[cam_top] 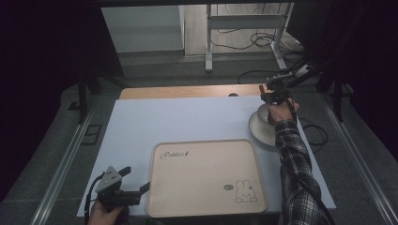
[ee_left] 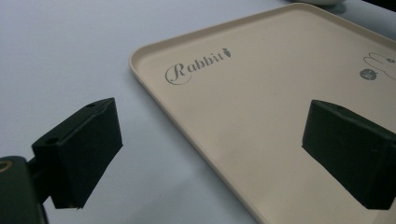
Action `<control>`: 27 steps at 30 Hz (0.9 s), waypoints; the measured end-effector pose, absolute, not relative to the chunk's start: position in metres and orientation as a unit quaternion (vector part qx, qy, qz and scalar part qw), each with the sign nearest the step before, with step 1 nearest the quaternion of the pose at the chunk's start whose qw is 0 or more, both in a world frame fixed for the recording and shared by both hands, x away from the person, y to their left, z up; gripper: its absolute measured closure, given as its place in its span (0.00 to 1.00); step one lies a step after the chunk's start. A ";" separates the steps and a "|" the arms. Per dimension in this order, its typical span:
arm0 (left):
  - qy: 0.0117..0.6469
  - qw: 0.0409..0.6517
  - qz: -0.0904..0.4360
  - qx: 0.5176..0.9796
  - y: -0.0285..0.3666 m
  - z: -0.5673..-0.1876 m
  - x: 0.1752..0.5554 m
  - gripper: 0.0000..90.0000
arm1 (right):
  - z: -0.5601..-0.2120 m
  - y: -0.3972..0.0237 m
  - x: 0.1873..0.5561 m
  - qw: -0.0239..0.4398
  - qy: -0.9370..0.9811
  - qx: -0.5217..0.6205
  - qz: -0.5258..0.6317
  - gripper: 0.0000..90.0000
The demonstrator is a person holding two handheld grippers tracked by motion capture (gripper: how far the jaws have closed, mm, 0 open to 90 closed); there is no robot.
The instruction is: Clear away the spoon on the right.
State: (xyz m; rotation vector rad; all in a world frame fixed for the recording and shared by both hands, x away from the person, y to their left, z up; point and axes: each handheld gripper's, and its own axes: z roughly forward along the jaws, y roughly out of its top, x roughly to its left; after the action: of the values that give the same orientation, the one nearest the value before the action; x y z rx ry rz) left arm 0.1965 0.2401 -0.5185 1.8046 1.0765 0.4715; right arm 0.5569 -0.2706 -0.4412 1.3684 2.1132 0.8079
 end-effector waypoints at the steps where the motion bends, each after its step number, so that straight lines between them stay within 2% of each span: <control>1: 0.440 0.474 0.193 0.738 0.240 -0.519 0.196 0.05 | -0.437 -0.270 0.555 0.245 0.776 0.500 0.297 0.87; 27: 0.437 0.469 0.196 0.742 0.239 -0.518 0.196 0.05 | -0.369 -0.267 0.526 0.223 0.785 0.484 0.316 0.87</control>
State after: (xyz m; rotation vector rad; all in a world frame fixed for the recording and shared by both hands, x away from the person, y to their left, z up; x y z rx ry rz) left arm 0.1964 0.2391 -0.5182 1.8191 1.0725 0.4811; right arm 0.5262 -0.2665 -0.3694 1.3363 2.1673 0.8740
